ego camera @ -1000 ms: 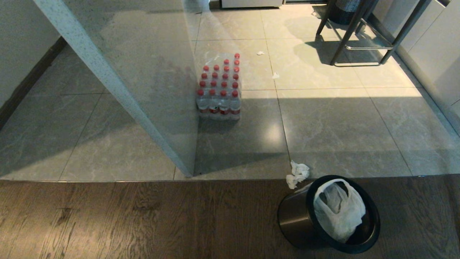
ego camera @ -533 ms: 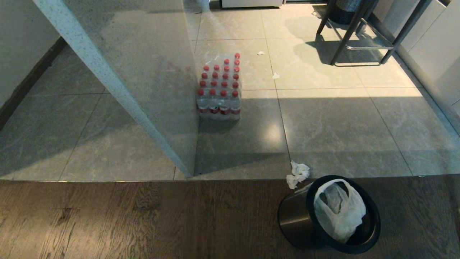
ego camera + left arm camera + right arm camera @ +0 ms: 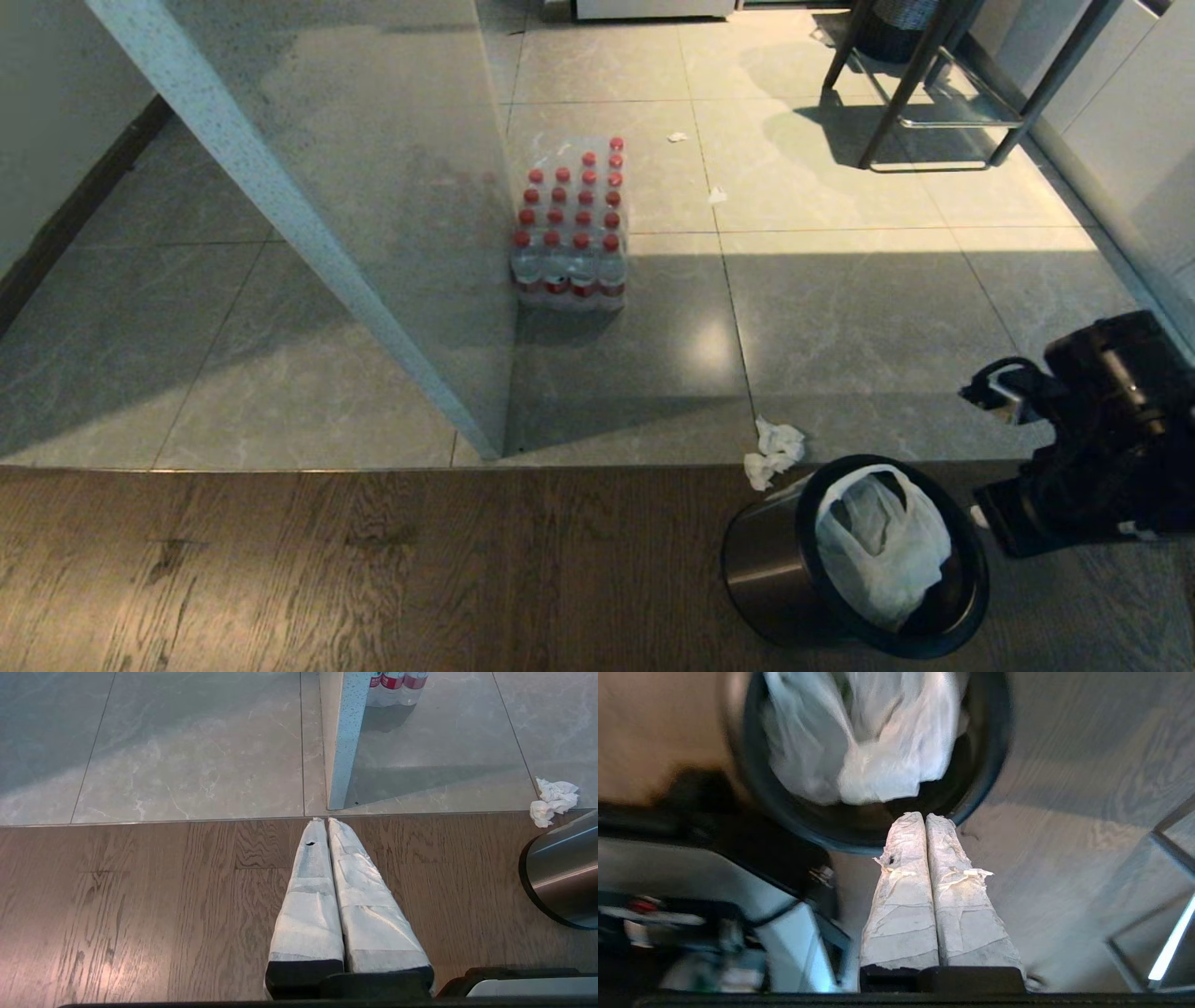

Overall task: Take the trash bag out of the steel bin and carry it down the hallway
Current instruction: Place the outer trash can on the ground

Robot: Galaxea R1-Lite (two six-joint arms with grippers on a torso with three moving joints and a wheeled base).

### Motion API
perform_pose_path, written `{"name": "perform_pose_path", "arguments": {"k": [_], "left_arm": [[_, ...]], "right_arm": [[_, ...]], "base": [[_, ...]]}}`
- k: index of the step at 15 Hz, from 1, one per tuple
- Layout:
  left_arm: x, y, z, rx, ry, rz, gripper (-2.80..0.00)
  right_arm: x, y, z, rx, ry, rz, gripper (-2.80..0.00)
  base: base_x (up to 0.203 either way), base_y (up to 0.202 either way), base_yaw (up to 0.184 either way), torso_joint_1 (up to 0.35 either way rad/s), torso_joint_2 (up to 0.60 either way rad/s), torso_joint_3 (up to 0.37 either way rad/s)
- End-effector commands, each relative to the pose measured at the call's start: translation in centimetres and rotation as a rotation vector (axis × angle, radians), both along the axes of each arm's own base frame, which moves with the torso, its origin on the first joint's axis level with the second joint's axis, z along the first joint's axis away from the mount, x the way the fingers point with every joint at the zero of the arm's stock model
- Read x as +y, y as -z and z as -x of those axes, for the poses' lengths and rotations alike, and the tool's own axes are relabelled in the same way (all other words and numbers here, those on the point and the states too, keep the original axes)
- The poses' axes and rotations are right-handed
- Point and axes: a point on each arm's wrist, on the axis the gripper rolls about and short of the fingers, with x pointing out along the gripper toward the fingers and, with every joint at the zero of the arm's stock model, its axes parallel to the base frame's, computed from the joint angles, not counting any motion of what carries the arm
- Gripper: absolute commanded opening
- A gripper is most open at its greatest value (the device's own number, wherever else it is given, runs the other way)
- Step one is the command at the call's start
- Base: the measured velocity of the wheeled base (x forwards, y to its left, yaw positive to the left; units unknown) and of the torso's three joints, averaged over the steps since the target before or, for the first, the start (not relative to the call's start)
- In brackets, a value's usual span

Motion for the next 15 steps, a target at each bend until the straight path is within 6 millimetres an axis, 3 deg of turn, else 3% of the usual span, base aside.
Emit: {"name": "perform_pose_path", "arguments": {"k": [1,3,6,7,10,15], "left_arm": [[0.0,0.0,0.0,0.000,0.000,0.001,-2.80],[0.0,0.0,0.0,0.000,0.000,0.001,-2.80],[0.0,0.0,0.0,0.000,0.000,0.001,-2.80],[0.0,0.0,0.0,0.000,0.000,0.001,-2.80],[0.0,0.0,0.0,0.000,-0.001,0.001,-2.80],[0.0,0.0,0.0,0.000,-0.001,0.001,-2.80]], "right_arm": [[0.3,3.3,-1.1,0.085,-0.018,0.029,-2.80],[-0.2,4.2,-2.1,0.036,0.017,0.041,-2.80],[-2.2,6.3,-1.9,0.049,0.117,0.098,-2.80],[-2.9,6.3,-1.9,0.049,0.135,0.112,0.00],[-3.8,7.2,-2.0,0.085,0.169,0.165,0.00],[-3.7,8.9,-3.6,-0.004,0.170,0.140,0.00]], "base": [[0.000,0.000,0.000,0.000,0.00,0.000],[0.000,0.000,0.000,0.000,0.00,0.000],[0.000,0.000,0.000,0.000,0.00,0.000],[0.000,0.000,0.000,0.000,0.00,0.000],[0.000,0.000,0.000,0.000,0.00,0.000],[0.000,0.000,0.000,0.000,0.00,0.000]]}}
